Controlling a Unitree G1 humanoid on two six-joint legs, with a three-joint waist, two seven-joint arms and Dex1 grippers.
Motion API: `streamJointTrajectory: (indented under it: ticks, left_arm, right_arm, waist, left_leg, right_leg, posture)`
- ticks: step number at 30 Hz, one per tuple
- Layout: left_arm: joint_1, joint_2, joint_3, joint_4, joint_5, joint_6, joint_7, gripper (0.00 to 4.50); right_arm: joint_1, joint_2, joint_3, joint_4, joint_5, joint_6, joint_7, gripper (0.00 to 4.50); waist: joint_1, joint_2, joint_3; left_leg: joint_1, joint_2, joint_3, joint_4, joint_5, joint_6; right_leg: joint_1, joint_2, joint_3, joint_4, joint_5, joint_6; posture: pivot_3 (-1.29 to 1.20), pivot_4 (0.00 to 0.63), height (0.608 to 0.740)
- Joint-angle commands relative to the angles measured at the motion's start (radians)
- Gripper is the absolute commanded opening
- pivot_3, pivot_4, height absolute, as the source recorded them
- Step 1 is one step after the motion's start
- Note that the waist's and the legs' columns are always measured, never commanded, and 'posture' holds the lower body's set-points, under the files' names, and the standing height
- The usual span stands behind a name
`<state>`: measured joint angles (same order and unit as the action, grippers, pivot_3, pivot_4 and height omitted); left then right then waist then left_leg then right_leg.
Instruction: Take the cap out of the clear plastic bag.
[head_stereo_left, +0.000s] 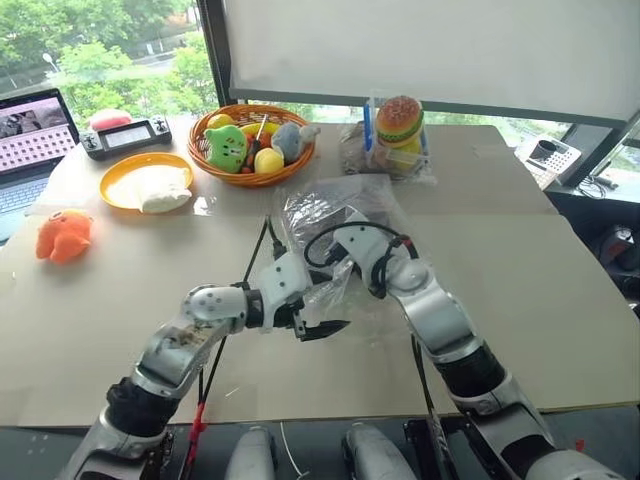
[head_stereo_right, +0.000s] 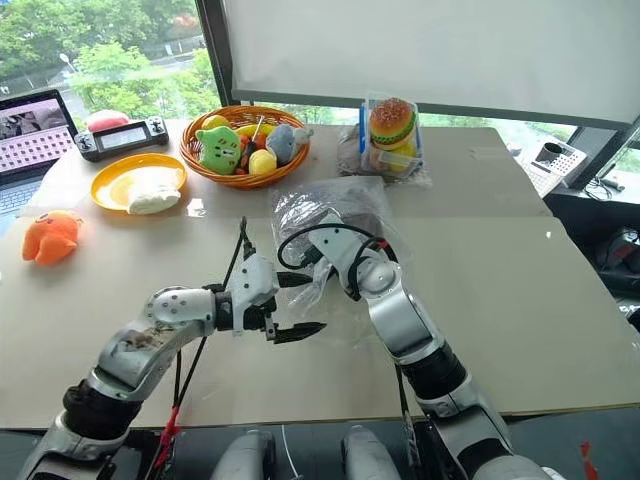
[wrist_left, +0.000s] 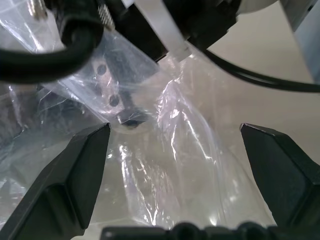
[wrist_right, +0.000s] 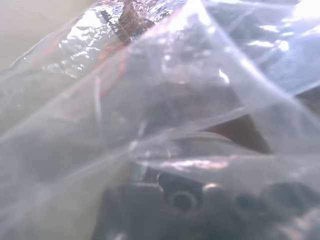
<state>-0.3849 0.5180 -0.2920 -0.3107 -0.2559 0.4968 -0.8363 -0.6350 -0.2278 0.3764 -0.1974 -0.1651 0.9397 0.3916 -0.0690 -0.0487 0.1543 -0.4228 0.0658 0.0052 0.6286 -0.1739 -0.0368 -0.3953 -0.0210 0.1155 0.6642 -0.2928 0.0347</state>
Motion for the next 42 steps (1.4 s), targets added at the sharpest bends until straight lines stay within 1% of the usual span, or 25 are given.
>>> streamJointTrajectory:
  ticks: [1, 4, 6, 12, 16, 18, 19, 24, 34, 38, 41, 42]
  left_arm:
    - [-0.029, -0.001, -0.02, 0.044, 0.091, -0.064, 0.047, 4.46]
    - [-0.055, 0.005, -0.026, 0.104, 0.177, -0.091, 0.097, 4.46]
    - [-0.07, 0.011, -0.027, 0.13, 0.206, -0.112, 0.1, 4.46]
    - [-0.089, 0.006, 0.002, 0.187, 0.215, -0.149, 0.089, 4.46]
    - [-0.092, -0.001, 0.015, 0.196, 0.203, -0.157, 0.075, 4.46]
    - [-0.094, -0.005, 0.026, 0.196, 0.191, -0.147, 0.067, 3.9]
    - [-0.097, -0.008, 0.037, 0.198, 0.178, -0.138, 0.061, 3.7]
    - [-0.126, -0.016, 0.088, 0.218, 0.124, -0.097, 0.04, 1.88]
    - [-0.147, -0.045, 0.11, 0.221, 0.077, -0.05, 0.028, 1.88]
    - [-0.178, -0.069, 0.122, 0.221, 0.049, -0.012, 0.033, 1.88]
    - [-0.189, -0.086, 0.119, 0.219, 0.042, 0.003, 0.039, 1.88]
    - [-0.194, -0.096, 0.117, 0.221, 0.041, 0.006, 0.044, 1.38]
  right_arm:
    - [-0.001, 0.005, -0.003, -0.024, 0.013, 0.031, 0.008, 0.0]
    - [0.016, -0.004, -0.014, -0.068, 0.012, 0.059, 0.003, 0.0]
    - [0.034, -0.012, -0.016, -0.097, 0.013, 0.074, 0.002, 0.0]
    - [0.089, -0.023, -0.024, -0.162, 0.017, 0.104, -0.007, 0.0]
    - [0.108, -0.03, -0.024, -0.181, 0.018, 0.107, -0.009, 0.0]
    - [0.118, -0.035, -0.025, -0.191, 0.019, 0.106, -0.009, 0.0]
    - [0.125, -0.04, -0.026, -0.198, 0.019, 0.106, -0.008, 0.0]
    - [0.197, -0.082, -0.041, -0.273, 0.022, 0.113, 0.0, 0.0]
    - [0.304, -0.102, -0.073, -0.421, 0.037, 0.145, -0.019, 0.0]
    - [0.323, -0.101, -0.091, -0.497, 0.041, 0.159, -0.034, 0.0]
    - [0.325, -0.083, -0.106, -0.503, 0.055, 0.124, -0.039, 0.0]
    - [0.323, -0.083, -0.109, -0.498, 0.058, 0.103, -0.039, 0.0]
  waist:
    - [0.0, 0.0, 0.0]
    - [0.001, 0.0, 0.0]
    - [0.003, 0.0, 0.0]
    - [0.007, 0.0, 0.0]
    - [0.01, 0.0, 0.0]
    - [0.011, 0.0, 0.0]
    - [0.012, 0.0, 0.0]
    - [0.026, 0.0, 0.0]
    - [0.03, 0.0, 0.0]
    - [0.032, 0.0, 0.0]
    - [0.03, 0.0, 0.0]
    - [0.029, 0.0, 0.0]
  left_leg:
    - [0.0, 0.0, 0.0, 0.0, 0.0, 0.0]
    - [0.0, 0.0, 0.0, 0.0, 0.0, 0.0]
    - [-0.001, 0.0, 0.0, 0.0, 0.0, 0.0]
    - [-0.008, 0.0, 0.0, -0.001, 0.0, 0.0]
    - [-0.009, -0.001, 0.0, -0.001, 0.0, 0.0]
    - [-0.009, -0.001, 0.0, 0.0, 0.0, 0.0]
    - [-0.009, -0.001, 0.0, 0.0, 0.0, 0.0]
    - [-0.009, -0.001, -0.001, 0.0, 0.0, 0.0]
    - [-0.009, -0.001, -0.001, 0.0, 0.0, 0.0]
    - [-0.009, -0.001, -0.001, 0.0, 0.0, 0.0]
    - [-0.009, -0.001, -0.001, 0.001, 0.0, 0.0]
    - [-0.009, -0.001, -0.001, 0.001, 0.0, 0.0]
  right_leg:
    - [0.0, 0.0, 0.0, 0.0, 0.0, 0.0]
    - [-0.001, 0.0, 0.0, 0.0, 0.0, 0.0]
    - [-0.002, 0.0, 0.0, 0.0, 0.0, 0.0]
    - [-0.008, 0.0, -0.001, 0.001, 0.001, -0.001]
    - [-0.008, 0.0, -0.001, 0.001, 0.001, -0.001]
    - [-0.008, 0.0, -0.001, 0.001, 0.001, -0.001]
    - [-0.008, 0.0, -0.001, 0.001, 0.001, -0.001]
    - [-0.008, 0.0, -0.001, 0.001, 0.001, -0.001]
    - [-0.008, 0.0, -0.002, 0.0, 0.001, -0.001]
    - [-0.008, 0.0, -0.002, 0.0, 0.001, -0.001]
    - [-0.008, 0.0, -0.002, 0.0, 0.0, 0.0]
    - [-0.008, 0.0, -0.002, 0.0, 0.0, 0.0]
  posture:
    - [0.0, 0.15, 0.74]
    - [0.0, 0.15, 0.74]
    - [0.0, 0.15, 0.74]
    - [0.0, 0.15, 0.74]
    - [0.0, 0.15, 0.74]
    - [0.0, 0.15, 0.74]
    - [0.0, 0.15, 0.74]
    - [0.0, 0.15, 0.74]
    - [0.0, 0.15, 0.74]
    - [0.0, 0.15, 0.74]
    - [0.0, 0.15, 0.74]
    - [0.0, 0.15, 0.74]
